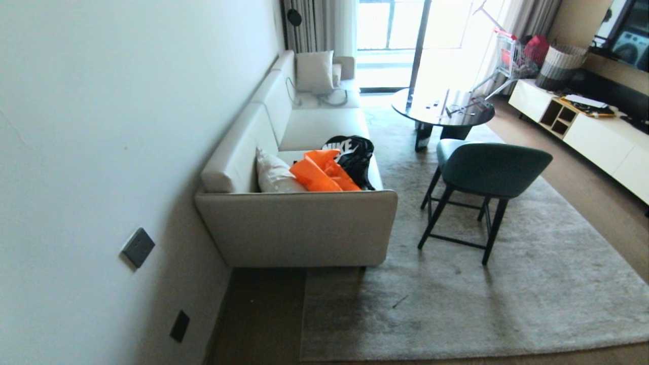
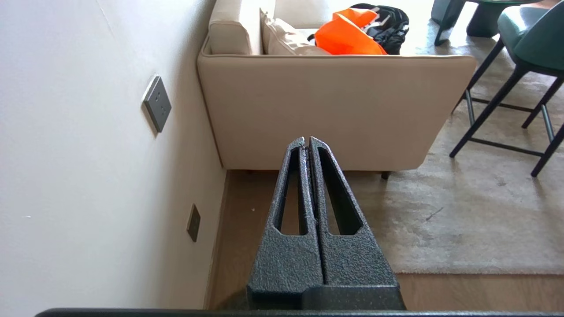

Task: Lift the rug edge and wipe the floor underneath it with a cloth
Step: Pick up the rag

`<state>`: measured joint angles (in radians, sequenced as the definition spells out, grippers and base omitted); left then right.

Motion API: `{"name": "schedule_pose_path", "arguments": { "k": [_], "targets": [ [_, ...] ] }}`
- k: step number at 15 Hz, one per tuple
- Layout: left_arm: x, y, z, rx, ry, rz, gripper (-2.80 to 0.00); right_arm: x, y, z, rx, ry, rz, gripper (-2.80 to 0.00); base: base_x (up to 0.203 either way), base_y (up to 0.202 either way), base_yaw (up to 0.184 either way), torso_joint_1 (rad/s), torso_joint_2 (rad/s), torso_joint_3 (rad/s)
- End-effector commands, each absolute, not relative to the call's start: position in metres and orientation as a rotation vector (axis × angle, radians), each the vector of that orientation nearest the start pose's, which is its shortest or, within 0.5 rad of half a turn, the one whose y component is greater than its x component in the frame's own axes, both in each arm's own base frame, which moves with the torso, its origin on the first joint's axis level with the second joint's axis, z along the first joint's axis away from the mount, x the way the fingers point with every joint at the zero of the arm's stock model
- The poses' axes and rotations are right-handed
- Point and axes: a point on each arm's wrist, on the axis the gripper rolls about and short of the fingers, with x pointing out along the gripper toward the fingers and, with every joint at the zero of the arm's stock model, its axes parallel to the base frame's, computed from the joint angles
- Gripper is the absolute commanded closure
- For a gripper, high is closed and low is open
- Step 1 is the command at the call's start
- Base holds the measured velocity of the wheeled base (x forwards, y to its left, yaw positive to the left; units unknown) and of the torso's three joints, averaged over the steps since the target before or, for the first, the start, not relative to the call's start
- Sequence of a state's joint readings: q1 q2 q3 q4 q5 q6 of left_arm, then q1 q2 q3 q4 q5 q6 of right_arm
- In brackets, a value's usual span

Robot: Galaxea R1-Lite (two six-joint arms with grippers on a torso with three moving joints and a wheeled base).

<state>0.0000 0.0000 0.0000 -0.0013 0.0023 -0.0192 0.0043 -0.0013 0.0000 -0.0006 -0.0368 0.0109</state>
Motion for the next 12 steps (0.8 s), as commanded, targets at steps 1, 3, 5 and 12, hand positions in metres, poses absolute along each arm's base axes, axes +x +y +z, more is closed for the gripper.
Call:
{"name": "schedule_pose_path", "arguments": {
  "k": [1,3,5,12],
  "targets": [
    [-0.0228,0.0001,0.0756,-0.020,-0.002,0.003,0.00,-0.0228,-0.0009,0.0755,0.011,-0.001,-0.032,0.00,0.000,0.000,0.000,0.000,0.00,0.000],
    [-0.0228,0.0001,0.0756,-0.020,-0.002,0.003,0.00,-0.0228,-0.0009,0.0756,0.011,-0.002,-0.032,0.00,0.000,0.000,0.000,0.000,0.00,0.000],
    [-0.0228,0.0001,0.0756,-0.020,-0.002,0.003,0.00,-0.0228,-0.0009,0.0755,0.011,-0.001,-0.032,0.00,0.000,0.000,0.000,0.000,0.00,0.000],
    [-0.0228,0.0001,0.0756,-0.020,-0.002,0.003,0.00,-0.0228,-0.0009,0.0755,0.011,0.000,-0.032,0.00,0.000,0.000,0.000,0.000,0.00,0.000]
  ]
}}
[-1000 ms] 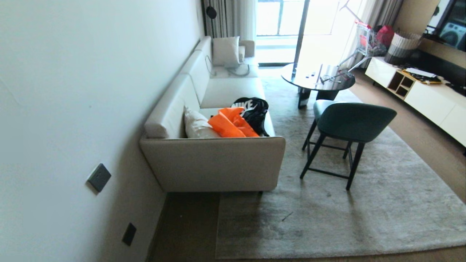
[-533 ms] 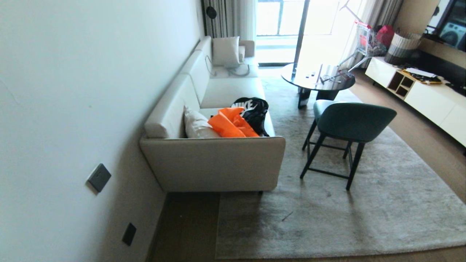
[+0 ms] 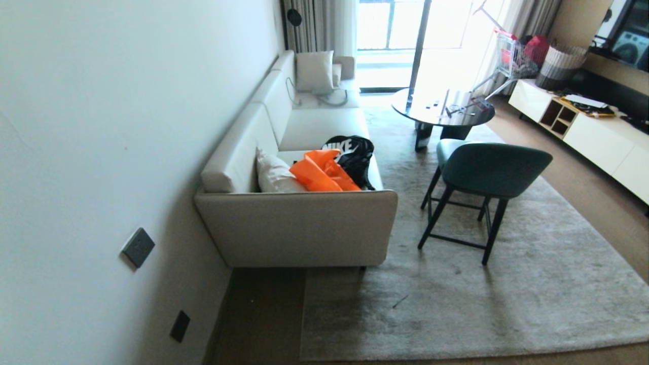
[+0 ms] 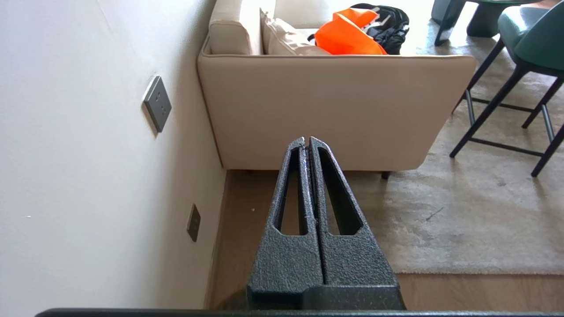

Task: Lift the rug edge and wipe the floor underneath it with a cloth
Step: Pick up the rag

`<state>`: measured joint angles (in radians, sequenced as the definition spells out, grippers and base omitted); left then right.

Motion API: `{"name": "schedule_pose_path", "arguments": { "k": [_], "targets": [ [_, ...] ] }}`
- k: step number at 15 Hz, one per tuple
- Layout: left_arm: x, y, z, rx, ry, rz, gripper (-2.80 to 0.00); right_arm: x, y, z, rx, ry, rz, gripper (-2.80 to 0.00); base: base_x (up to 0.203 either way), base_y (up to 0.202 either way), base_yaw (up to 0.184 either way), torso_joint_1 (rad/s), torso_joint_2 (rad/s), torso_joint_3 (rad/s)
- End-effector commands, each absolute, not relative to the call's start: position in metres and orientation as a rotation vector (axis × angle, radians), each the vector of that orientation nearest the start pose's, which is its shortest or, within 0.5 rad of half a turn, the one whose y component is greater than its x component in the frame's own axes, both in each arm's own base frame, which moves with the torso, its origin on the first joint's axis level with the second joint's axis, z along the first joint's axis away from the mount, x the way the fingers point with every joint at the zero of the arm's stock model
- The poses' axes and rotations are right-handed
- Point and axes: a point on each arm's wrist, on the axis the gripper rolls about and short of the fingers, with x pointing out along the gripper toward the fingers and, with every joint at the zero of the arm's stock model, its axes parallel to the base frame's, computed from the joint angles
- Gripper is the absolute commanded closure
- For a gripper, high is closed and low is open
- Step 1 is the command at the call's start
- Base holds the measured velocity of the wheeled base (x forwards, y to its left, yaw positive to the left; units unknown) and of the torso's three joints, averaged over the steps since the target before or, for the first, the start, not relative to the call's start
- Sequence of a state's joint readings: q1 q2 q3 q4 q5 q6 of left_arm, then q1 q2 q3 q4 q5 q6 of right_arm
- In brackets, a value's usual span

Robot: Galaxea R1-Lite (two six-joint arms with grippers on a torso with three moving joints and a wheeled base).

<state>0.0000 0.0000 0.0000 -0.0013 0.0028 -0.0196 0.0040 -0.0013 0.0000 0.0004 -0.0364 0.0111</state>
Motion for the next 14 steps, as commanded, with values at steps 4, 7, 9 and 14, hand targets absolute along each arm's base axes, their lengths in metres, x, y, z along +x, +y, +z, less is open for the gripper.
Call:
{"name": "schedule_pose_path", "arguments": {
  "k": [4,7,9,14],
  "targets": [
    [-0.0228,0.0001,0.0756,-0.019,-0.002,0.003,0.00,-0.0228,-0.0009,0.0755,0.011,0.000,-0.032,0.00,0.000,0.000,0.000,0.000,0.00,0.000],
    [-0.0228,0.0001,0.0756,-0.020,-0.002,0.003,0.00,-0.0228,-0.0009,0.0755,0.012,0.000,-0.032,0.00,0.000,0.000,0.000,-0.054,0.11,0.070],
    [-0.0228,0.0001,0.0756,-0.020,-0.002,0.003,0.00,-0.0228,-0.0009,0.0755,0.012,0.000,-0.032,0.00,0.000,0.000,0.000,-0.129,0.32,0.178],
    [-0.0228,0.0001,0.0756,-0.020,-0.002,0.003,0.00,-0.0228,-0.0009,0.0755,0.012,0.000,-0.032,0.00,0.000,0.000,0.000,-0.126,0.31,0.182]
  ]
}}
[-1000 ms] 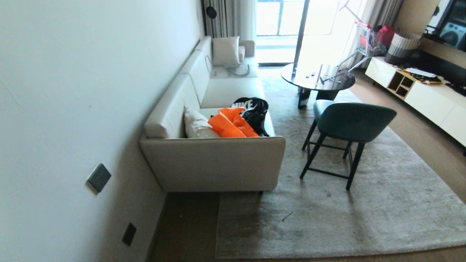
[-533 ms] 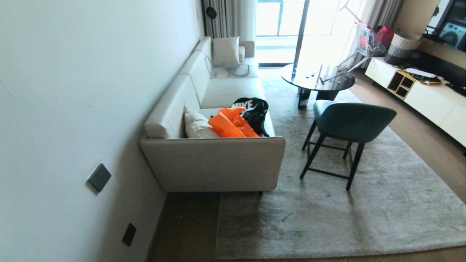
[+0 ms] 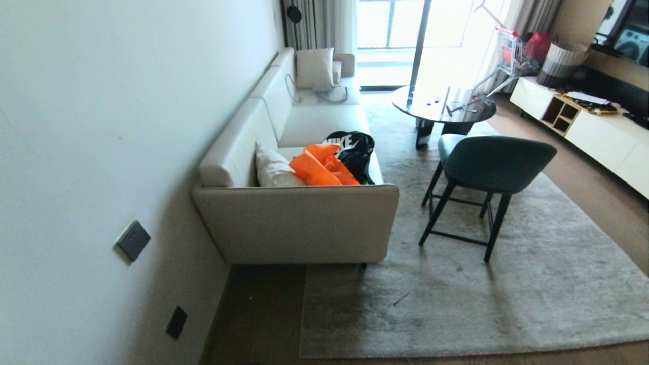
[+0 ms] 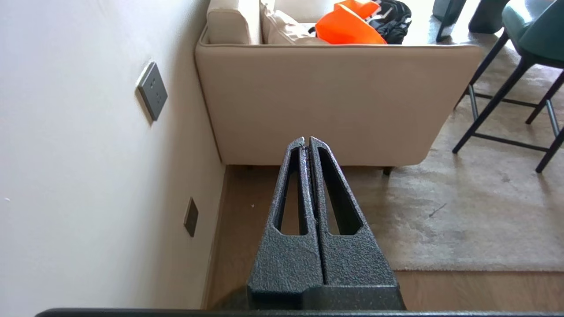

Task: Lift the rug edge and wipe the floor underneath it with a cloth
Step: Pick up the rag

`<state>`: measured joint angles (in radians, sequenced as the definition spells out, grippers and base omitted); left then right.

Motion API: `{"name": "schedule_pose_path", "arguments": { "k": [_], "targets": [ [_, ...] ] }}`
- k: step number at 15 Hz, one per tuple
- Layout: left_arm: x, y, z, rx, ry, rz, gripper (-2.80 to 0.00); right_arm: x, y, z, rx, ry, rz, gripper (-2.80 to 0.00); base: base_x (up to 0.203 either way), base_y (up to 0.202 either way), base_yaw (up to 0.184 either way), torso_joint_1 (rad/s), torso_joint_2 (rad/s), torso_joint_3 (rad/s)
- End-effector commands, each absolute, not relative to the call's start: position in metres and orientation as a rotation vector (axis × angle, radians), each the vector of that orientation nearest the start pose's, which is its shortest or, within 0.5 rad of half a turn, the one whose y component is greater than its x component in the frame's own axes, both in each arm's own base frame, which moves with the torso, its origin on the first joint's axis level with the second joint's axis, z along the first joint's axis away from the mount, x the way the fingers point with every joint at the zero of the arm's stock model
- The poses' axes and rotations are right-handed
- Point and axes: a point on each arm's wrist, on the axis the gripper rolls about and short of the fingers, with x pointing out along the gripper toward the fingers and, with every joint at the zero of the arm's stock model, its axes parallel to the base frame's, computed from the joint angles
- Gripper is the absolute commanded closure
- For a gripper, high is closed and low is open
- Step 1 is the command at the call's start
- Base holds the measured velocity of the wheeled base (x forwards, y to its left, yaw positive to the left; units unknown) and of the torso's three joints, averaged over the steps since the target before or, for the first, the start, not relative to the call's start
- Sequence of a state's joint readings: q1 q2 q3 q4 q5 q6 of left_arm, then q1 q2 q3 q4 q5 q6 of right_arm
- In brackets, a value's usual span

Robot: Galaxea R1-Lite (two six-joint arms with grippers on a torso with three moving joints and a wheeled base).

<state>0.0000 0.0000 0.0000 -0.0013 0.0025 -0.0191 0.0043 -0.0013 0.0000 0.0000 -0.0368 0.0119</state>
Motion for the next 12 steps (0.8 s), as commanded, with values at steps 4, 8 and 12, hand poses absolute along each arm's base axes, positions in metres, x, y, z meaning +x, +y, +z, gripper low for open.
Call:
{"name": "schedule_pose_path", "arguments": {
  "k": [4,8,12],
  "targets": [
    [-0.0228,0.0001,0.0756,-0.020,-0.002,0.003,0.00,-0.0228,-0.0009,0.0755,0.012,0.000,-0.032,0.00,0.000,0.000,0.000,-0.138,0.32,0.189],
    [-0.0228,0.0001,0.0756,-0.020,-0.002,0.003,0.00,-0.0228,-0.0009,0.0756,0.012,-0.002,-0.032,0.00,0.000,0.000,0.000,-0.135,0.34,0.199],
    [-0.0228,0.0001,0.0756,-0.020,-0.002,0.003,0.00,-0.0228,-0.0010,0.0755,0.012,0.000,-0.034,0.00,0.000,0.000,0.000,-0.134,0.37,0.227]
  ]
}}
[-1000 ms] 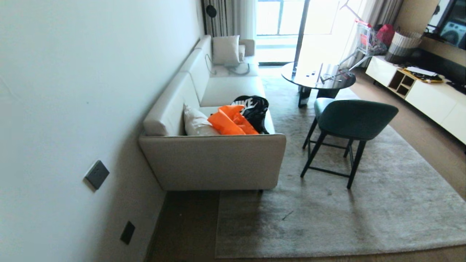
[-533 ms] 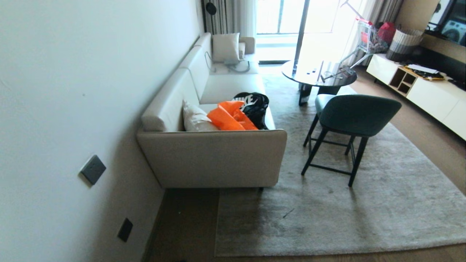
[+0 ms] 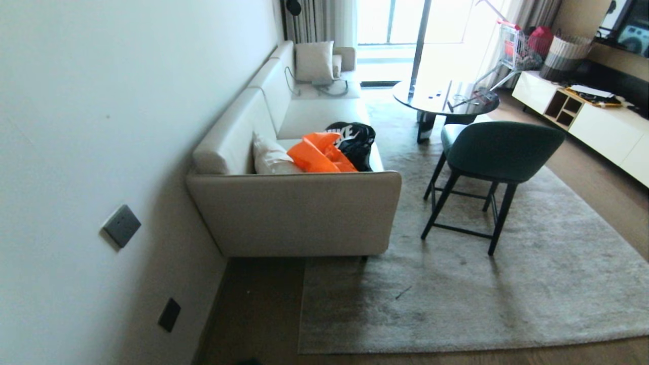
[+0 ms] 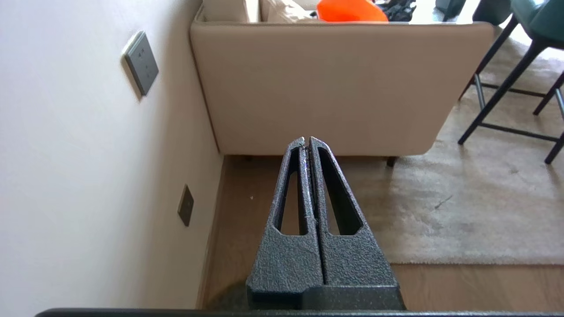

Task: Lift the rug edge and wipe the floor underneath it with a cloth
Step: Pick up the rag

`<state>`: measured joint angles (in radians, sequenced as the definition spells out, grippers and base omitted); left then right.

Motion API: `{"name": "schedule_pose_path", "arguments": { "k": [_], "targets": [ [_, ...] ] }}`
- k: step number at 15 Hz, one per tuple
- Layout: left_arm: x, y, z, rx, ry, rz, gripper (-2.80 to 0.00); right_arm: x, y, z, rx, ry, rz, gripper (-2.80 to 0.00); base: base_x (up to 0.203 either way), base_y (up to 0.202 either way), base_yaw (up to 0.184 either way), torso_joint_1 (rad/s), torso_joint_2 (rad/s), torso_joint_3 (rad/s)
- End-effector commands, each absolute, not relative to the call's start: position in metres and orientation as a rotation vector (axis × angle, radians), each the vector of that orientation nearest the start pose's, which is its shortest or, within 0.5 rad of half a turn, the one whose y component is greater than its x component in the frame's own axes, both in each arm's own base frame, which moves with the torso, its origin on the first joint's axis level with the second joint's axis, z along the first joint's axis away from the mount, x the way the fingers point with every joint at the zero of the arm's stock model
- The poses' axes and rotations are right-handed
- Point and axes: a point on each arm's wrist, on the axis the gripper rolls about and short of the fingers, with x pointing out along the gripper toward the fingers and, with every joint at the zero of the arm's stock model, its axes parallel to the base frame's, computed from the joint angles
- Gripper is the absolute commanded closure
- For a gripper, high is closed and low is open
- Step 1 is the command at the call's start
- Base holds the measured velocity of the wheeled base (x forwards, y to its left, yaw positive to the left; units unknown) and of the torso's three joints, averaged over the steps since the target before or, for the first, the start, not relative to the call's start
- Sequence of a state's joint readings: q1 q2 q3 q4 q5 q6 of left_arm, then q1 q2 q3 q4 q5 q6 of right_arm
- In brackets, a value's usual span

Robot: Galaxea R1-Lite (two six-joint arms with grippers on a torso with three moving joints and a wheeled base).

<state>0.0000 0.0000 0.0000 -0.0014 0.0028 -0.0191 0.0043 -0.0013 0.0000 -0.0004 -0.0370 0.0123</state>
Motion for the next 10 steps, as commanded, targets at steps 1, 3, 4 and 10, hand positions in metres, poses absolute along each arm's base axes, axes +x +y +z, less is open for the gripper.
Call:
{"name": "schedule_pose_path", "arguments": {
  "k": [1,3,4,10],
  "targets": [
    [-0.0228,0.0001,0.0756,-0.020,-0.002,0.003,0.00,-0.0228,-0.0009,0.0756,0.012,-0.002,-0.032,0.00,0.000,0.000,0.000,-0.154,0.42,0.262],
    [-0.0228,0.0001,0.0756,-0.020,-0.002,0.003,0.00,-0.0228,-0.0009,0.0756,0.012,-0.002,-0.032,0.00,0.000,0.000,0.000,-0.181,0.51,0.320],
    [-0.0228,0.0001,0.0756,-0.020,-0.002,0.003,0.00,-0.0228,-0.0009,0.0755,0.012,0.000,-0.032,0.00,0.000,0.000,0.000,-0.199,0.54,0.338],
    [-0.0228,0.0001,0.0756,-0.020,-0.002,0.003,0.00,-0.0228,-0.0009,0.0755,0.012,0.001,-0.033,0.00,0.000,0.000,0.000,-0.173,0.53,0.362]
  ]
}}
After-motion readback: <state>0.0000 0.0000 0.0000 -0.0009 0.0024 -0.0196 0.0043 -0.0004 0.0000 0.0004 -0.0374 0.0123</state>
